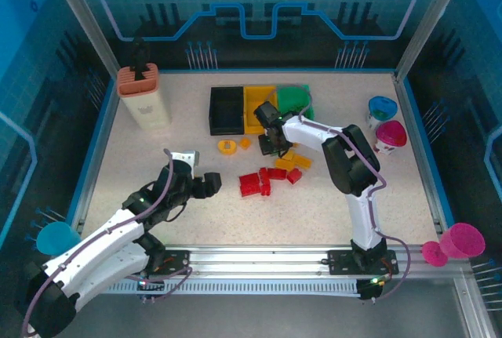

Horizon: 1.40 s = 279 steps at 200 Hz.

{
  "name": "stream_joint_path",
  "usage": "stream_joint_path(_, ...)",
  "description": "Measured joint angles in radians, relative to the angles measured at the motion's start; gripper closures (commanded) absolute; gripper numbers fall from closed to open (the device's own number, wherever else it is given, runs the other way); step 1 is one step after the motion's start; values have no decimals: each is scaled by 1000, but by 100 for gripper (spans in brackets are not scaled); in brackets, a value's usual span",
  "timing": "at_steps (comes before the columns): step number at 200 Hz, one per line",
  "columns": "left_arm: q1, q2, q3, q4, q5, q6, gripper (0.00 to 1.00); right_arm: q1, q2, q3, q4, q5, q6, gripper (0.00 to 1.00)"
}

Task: Sort the legos into containers by color
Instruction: Pick up the lego from the center of the table, then place the lego in the container.

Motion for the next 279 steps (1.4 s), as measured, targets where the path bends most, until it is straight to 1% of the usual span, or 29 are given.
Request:
stream_joint_path(45, 0, -1, 0, 0, 0, 0, 18, 3, -55, -42, 2, -4, 7, 72)
stream_joint_path(65, 0, -1, 0, 2, 5, 1, 18, 3, -121, -62, 8, -14, 7, 73)
stream_joint_path(87, 0, -1, 0, 18, 44, 8, 17, 0, -207, -66, 15, -13, 7, 73)
stream_joint_path(105, 0, -1, 0, 34, 65, 13, 17, -19, -266, -66, 23, -14, 6, 73)
stream_joint_path(121, -1, -1, 0, 42, 77, 23, 17, -59, -293, -57, 21, -14, 6, 74)
stream_joint_path(152, -10, -1, 0, 46, 90, 31, 18, -162, -293, -15, 8, -14, 3, 74)
stream_joint_path(170, -20, -1, 0, 46, 93, 31, 17, -212, -272, 39, -7, -14, -3, 74)
stream_joint_path(195, -31, -1, 0, 45, 95, 31, 18, -245, -208, 140, -20, -15, -12, 74)
stream_joint_path(223, -36, -1, 0, 45, 95, 31, 17, -260, -91, 275, -55, -19, -23, 74)
stream_joint_path(232, -39, -1, 0, 44, 95, 31, 18, -264, -53, 319, -68, -18, -27, 72)
stream_joint_path(240, -40, -1, 0, 44, 95, 31, 18, -268, -23, 352, -80, -19, -27, 67)
stream_joint_path(248, -42, -1, 0, 43, 95, 31, 18, -274, 3, 381, -89, -18, -27, 56)
stream_joint_path(255, -44, -1, 0, 41, 95, 31, 18, -278, 19, 401, -100, -18, -25, 42)
stream_joint_path(259, -45, -1, 0, 39, 95, 31, 18, -281, 26, 408, -104, -19, -25, 36)
stream_joint_path(267, -47, -1, 0, 35, 95, 31, 17, -286, 30, 414, -112, -19, -24, 32)
stream_joint_path(279, -49, -1, 0, 27, 95, 31, 17, -288, 25, 410, -113, -16, -19, 29)
